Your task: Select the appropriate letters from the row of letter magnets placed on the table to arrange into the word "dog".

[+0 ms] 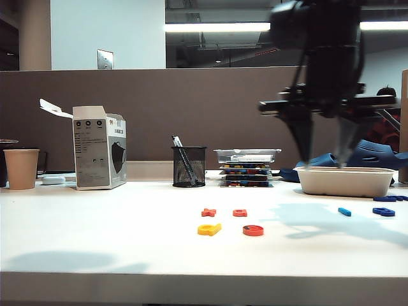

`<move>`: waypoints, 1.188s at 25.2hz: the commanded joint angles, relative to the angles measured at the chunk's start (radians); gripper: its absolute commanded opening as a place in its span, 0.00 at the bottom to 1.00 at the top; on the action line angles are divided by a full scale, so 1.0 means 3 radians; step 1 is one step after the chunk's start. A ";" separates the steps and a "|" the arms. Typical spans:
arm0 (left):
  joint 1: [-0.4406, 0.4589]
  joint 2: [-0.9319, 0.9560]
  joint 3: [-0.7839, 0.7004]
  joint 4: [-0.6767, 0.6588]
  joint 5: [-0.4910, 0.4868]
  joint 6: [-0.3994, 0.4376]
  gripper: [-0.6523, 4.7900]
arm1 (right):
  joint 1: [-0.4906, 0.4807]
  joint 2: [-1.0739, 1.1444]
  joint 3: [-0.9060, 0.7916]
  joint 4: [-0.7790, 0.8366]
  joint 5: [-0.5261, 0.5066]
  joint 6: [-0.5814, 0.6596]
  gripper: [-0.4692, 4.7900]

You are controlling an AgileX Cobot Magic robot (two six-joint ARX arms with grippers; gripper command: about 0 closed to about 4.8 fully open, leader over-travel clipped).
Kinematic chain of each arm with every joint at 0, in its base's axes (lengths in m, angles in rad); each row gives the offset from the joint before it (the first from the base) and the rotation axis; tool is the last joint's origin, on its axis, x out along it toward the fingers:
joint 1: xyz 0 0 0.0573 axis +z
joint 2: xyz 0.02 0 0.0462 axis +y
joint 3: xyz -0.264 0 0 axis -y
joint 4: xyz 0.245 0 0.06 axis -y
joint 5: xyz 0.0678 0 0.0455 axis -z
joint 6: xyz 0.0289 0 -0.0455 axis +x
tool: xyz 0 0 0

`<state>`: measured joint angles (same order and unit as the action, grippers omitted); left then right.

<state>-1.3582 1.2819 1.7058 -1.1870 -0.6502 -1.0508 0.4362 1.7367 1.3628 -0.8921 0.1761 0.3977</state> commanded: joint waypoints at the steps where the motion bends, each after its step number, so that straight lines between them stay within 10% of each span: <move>1: 0.0001 -0.0006 0.0009 0.0022 -0.0004 0.0011 0.11 | -0.0271 -0.0015 0.0005 -0.0028 0.0027 -0.0047 0.53; 11: 0.0001 -0.0006 0.0009 0.0022 -0.0003 0.0011 0.11 | -0.0980 0.0130 -0.0004 0.0214 -0.0306 -0.0497 0.53; 30: 0.0001 -0.0005 0.0009 0.0022 -0.0003 0.0011 0.11 | -0.1030 0.0657 -0.0006 0.0304 -0.0390 -0.0745 0.52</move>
<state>-1.3582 1.2819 1.7058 -1.1870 -0.6502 -1.0508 0.1268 1.9236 1.3655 -0.7895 0.0612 0.1772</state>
